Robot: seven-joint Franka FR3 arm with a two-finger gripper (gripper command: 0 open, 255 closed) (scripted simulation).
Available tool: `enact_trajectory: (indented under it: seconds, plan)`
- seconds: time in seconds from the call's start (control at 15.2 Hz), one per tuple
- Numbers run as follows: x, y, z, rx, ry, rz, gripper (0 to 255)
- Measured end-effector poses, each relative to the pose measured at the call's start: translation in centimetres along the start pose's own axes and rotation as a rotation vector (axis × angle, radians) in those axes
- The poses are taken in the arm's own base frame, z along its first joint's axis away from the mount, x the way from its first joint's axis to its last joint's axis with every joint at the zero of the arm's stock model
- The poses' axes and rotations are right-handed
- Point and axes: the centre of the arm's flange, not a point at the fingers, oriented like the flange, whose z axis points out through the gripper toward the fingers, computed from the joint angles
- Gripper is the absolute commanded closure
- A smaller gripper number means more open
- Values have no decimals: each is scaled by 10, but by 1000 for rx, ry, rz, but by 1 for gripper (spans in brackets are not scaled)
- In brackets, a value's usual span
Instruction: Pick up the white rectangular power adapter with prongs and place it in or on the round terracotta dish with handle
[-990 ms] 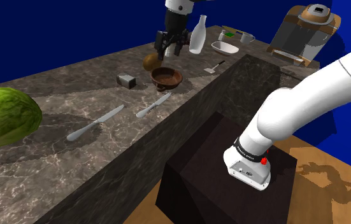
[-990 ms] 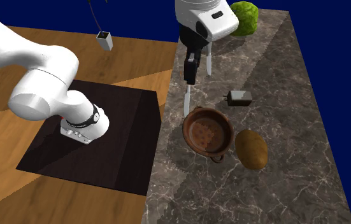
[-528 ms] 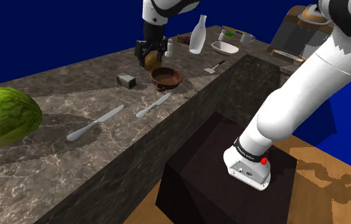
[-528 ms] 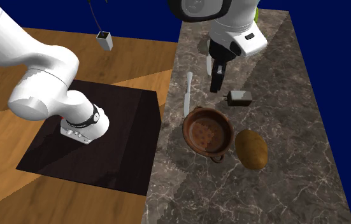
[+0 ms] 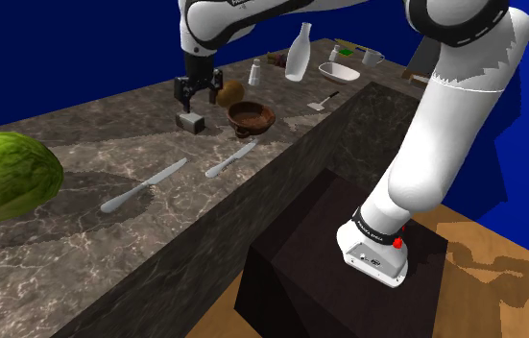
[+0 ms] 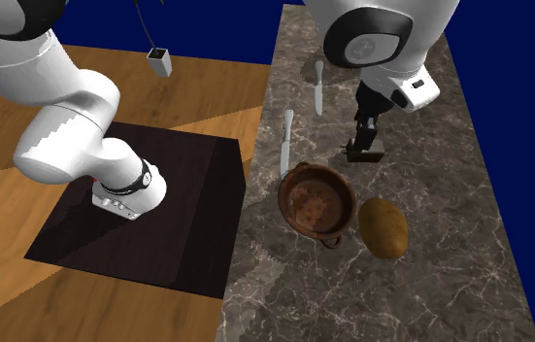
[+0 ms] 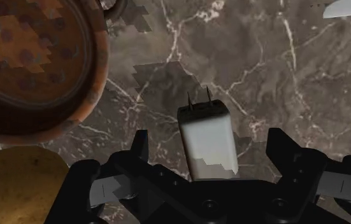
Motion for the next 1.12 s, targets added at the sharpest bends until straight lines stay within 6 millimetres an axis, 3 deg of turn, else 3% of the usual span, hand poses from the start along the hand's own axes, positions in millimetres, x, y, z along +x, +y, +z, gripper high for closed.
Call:
enact_trajectory:
  seconds: [0.26, 0.66, 1.06, 1.12]
  plan:
    - [23, -8, 29, -5, -8, 3, 0]
    - [25, -10, 60, -5, -8, 3, 0]
    - [25, -11, 65, -5, -7, 3, 0]
    - [25, -11, 65, -5, -7, 3, 255]
